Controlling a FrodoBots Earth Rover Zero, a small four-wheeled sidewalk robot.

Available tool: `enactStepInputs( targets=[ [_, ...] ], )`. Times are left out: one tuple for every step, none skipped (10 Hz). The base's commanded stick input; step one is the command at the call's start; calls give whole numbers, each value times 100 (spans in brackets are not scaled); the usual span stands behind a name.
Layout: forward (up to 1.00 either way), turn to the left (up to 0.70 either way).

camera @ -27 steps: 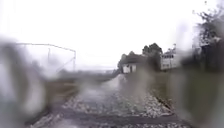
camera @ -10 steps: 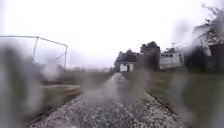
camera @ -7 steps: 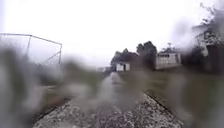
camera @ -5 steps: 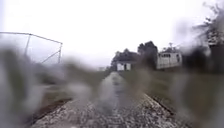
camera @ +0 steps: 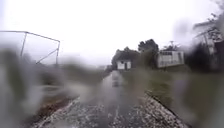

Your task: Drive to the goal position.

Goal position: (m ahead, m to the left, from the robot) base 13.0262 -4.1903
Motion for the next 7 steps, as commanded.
enactStepInputs(
  targets=[
    [85,0],
    [85,0],
    [85,0],
    [85,0],
    [85,0],
    [85,0],
    [85,0]
  ],
)
